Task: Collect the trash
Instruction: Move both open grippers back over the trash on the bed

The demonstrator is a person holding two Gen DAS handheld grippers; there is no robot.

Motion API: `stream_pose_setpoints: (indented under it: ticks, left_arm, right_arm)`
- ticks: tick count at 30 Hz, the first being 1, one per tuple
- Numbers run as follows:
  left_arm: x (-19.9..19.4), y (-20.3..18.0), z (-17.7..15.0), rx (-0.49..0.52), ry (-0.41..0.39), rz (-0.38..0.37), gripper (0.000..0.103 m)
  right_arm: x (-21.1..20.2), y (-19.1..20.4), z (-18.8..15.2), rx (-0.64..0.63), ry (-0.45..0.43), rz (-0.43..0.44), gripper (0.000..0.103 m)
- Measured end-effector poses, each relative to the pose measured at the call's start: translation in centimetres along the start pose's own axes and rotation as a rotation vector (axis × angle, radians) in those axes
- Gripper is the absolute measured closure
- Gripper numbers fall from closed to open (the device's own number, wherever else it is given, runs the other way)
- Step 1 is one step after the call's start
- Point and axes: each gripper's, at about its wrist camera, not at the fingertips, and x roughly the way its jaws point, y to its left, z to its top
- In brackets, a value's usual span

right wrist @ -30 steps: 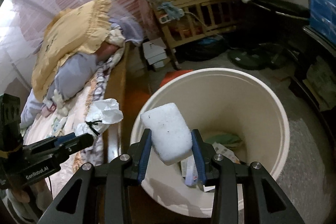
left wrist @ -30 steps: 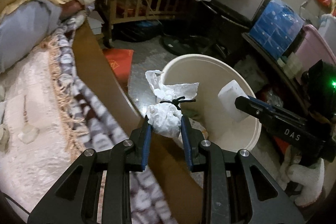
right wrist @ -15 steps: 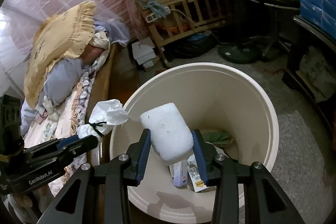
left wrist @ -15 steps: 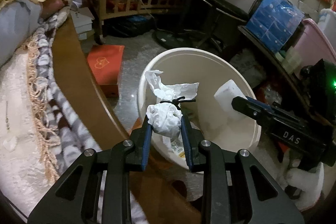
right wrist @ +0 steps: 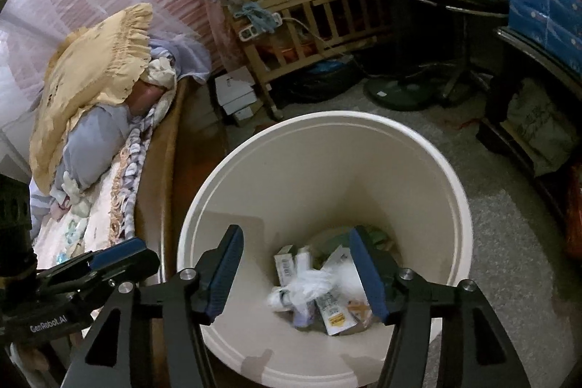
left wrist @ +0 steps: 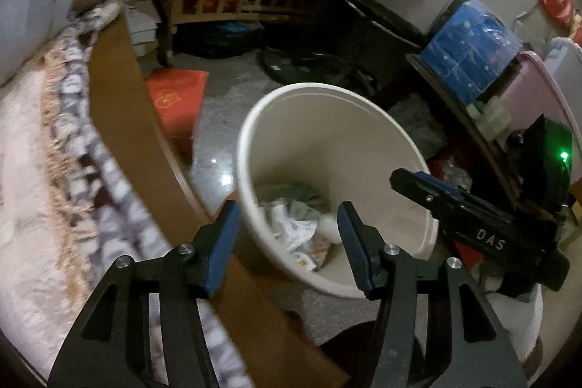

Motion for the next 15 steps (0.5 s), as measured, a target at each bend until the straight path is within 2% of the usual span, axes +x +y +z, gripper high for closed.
stream_pose_setpoints:
  ticks: [8, 12, 15]
  left_arm:
    - [-3.4, 3.3, -1.5, -0.045, -0.032, 0.108, 0.049]
    - [-5.3, 5.5, -2.5, -0.064, -0.047, 0.175, 0.049]
    - [-6.8, 7.4, -3.1, -0.096, -0.055, 0.202, 0.049]
  right_arm:
    - [0.2, 3.9, -0.6, -0.065, 0.025, 0.053, 0.044]
    - [0.4, 6.9, -1.0, -0.119, 0.038, 0.086, 0.038]
    - [0.7, 9.2, -1.3, -0.156, 0.046, 0.116, 0.038]
